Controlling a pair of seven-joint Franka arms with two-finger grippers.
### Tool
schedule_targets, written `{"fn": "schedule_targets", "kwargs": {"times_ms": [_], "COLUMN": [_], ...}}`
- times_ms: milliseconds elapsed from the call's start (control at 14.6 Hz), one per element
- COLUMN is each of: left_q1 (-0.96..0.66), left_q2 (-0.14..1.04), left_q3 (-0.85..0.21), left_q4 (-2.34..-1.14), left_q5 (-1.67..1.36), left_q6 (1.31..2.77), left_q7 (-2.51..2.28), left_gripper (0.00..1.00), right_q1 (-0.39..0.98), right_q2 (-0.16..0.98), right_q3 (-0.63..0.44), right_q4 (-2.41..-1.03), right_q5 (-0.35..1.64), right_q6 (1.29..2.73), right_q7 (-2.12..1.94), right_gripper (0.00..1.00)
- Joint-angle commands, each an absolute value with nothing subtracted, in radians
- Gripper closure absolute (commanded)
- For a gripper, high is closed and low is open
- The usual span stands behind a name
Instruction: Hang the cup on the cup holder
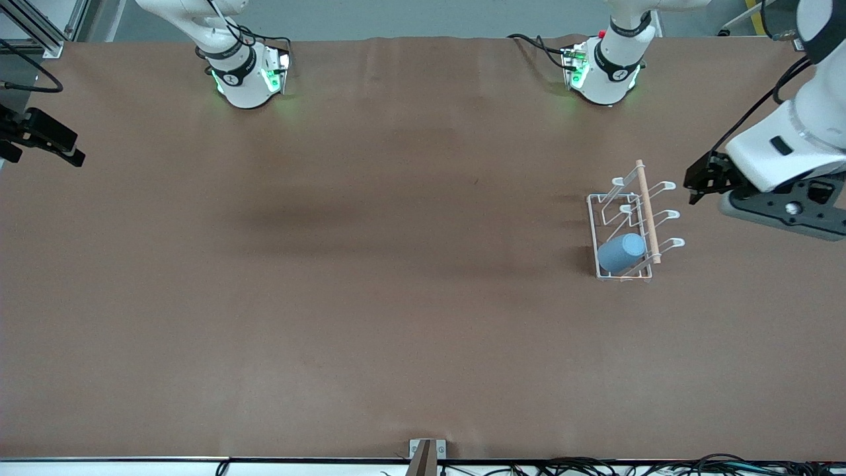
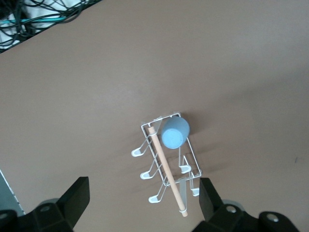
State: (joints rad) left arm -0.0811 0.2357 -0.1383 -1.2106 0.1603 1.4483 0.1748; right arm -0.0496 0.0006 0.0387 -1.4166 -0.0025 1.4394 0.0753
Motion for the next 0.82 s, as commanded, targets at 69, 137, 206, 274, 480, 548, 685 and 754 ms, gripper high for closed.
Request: {"fn": "schedule_targets", "kwargs": {"times_ms": [69, 137, 206, 274, 480, 548, 685, 754], "left_q1": [-0.064, -0.061, -0.057, -0.032, -0.017, -0.018, -0.026, -0.023], "left_q2": [0.215, 0.206, 0.199, 0.198, 0.158, 0.146, 0.095, 0.057], "left_q3": [-0.144, -0.144, -0.144, -0.146, -0.146, -0.146, -0.147, -0.149], "left_q4": [-1.223, -1.223, -1.221, -1.223, -1.227, -1.23, -1.285, -1.343], "left_q5": [0.141, 0.138, 0.124, 0.089, 0.029, 0.031, 0.037, 0.032], "left_q6": [1.451, 1.453, 1.453, 1.453, 1.45, 1.447, 1.445, 1.45], "left_q7": [0.172, 0.17, 0.167, 0.155, 0.042, 0.014, -0.028, -0.031], "left_gripper": [0.0, 0.0, 0.0, 0.0, 0.0, 0.0, 0.0, 0.0], "right_q1": [-0.029, -0.031, -0.031, -0.029, -0.031, -0.034, -0.035, -0.034], "right_q2": [-0.015, -0.015, -0.015, -0.015, -0.014, -0.014, -0.014, -0.014], "right_q3": [0.014, 0.014, 0.014, 0.014, 0.015, 0.015, 0.015, 0.015], "right_q4": [-1.434, -1.436, -1.436, -1.436, -1.439, -1.439, -1.442, -1.443], "right_q5": [-0.015, -0.014, -0.014, -0.014, -0.012, -0.012, -0.012, -0.011], "right_q6": [1.434, 1.434, 1.434, 1.434, 1.434, 1.437, 1.437, 1.434], "right_q7": [0.066, 0.066, 0.066, 0.064, 0.063, 0.051, 0.031, 0.031], "right_gripper": [0.0, 0.0, 0.0, 0.0, 0.0, 0.0, 0.0, 0.0]}}
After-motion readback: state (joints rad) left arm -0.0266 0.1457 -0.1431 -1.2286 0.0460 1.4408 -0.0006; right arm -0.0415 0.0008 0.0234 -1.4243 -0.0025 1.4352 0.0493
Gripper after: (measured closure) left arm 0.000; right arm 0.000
